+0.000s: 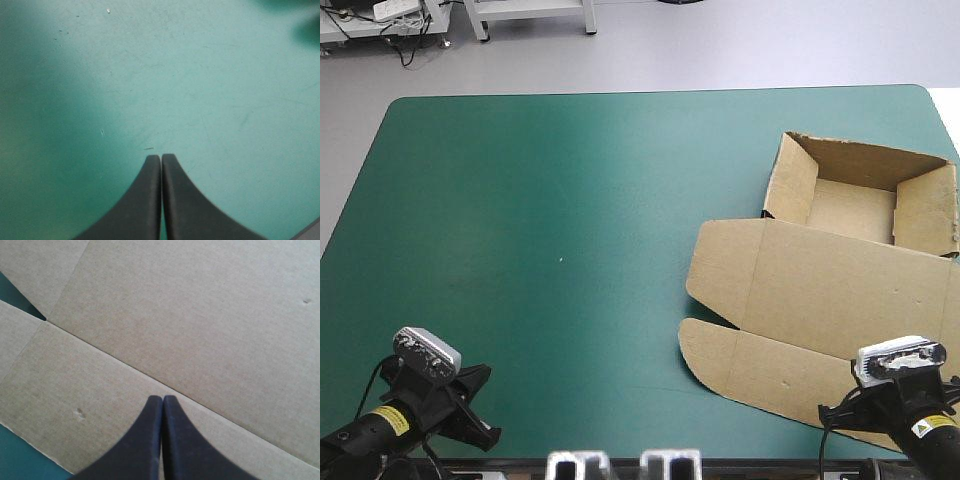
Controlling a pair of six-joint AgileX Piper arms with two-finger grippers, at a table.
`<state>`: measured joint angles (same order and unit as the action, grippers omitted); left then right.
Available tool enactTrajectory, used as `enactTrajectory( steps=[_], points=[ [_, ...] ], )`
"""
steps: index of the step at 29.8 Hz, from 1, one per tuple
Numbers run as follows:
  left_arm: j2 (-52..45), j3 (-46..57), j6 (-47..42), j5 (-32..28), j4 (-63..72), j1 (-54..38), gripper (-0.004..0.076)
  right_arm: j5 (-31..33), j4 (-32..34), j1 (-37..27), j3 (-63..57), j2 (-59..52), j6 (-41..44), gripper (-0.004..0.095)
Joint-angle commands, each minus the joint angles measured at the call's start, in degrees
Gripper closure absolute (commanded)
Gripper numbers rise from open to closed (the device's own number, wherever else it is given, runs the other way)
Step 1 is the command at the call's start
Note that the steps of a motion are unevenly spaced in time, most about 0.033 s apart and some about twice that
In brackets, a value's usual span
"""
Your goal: Fold the box
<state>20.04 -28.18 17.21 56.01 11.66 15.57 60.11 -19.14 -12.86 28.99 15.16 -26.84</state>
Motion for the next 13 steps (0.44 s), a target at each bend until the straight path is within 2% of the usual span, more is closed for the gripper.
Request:
enactTrajectory(
  steps=[1,13],
  points=[
    [0.56,-1.28,-0.65,-2.87,1.13,0.47,0.0734,-3.72,-1.25,0.14,1.29,0.56,-0.61,0.0927],
    [0.56,-1.28,-0.54,-2.86,1.13,0.47,0.0734,-3.47,-1.25,0.14,1.29,0.56,-0.21,0.0927]
  ],
)
